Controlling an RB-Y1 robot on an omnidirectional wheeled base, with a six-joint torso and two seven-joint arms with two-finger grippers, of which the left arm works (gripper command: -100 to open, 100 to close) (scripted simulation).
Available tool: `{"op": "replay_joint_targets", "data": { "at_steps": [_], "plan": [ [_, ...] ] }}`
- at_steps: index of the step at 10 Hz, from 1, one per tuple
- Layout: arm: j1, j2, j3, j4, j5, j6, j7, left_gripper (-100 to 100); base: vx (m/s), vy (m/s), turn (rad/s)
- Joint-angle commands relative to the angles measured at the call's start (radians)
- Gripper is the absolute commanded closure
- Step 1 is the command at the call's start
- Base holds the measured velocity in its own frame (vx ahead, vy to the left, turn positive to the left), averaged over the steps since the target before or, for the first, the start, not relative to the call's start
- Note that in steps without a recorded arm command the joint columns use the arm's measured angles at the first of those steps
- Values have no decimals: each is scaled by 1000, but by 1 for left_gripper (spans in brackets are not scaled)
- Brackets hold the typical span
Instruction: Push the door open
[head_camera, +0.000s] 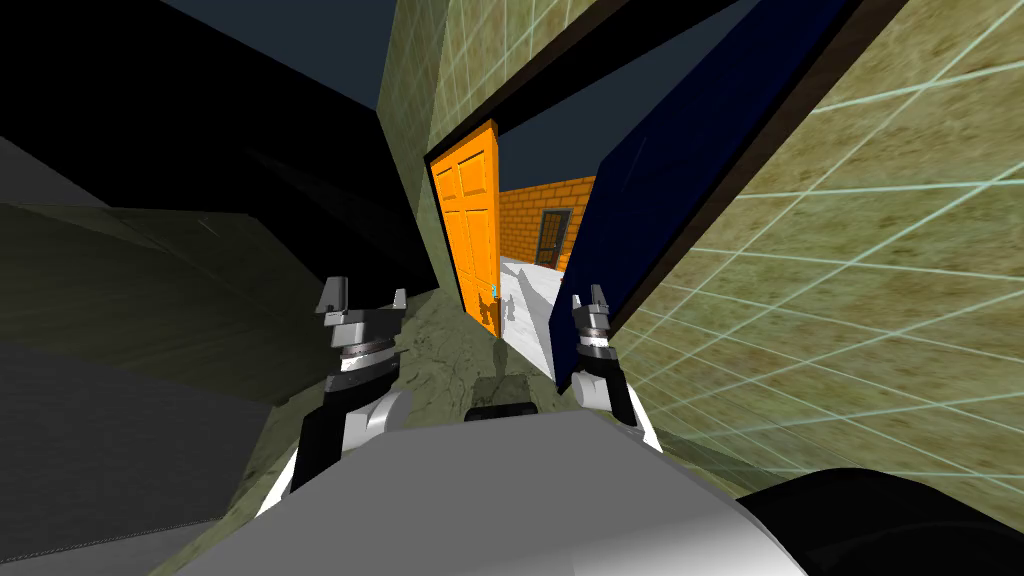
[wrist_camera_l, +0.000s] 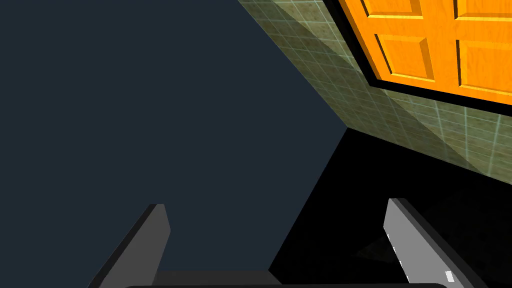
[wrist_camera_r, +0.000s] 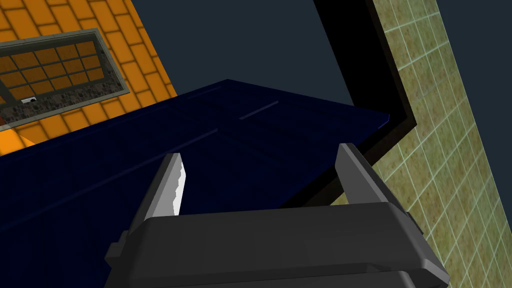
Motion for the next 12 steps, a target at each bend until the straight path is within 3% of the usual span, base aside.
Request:
{"op": "replay_joint_targets", "data": {
  "at_steps": [1, 6, 12],
  "plan": [
    [-9, 5, -9, 37, -3, -6, 1, -100, 75, 53, -88],
    [-33, 16, -33, 127, -12, -22, 2, -100, 118, 40, -62],
    [-73, 30, -73, 285, -26, -48, 4, -100, 105, 60, -82]
  ]
}}
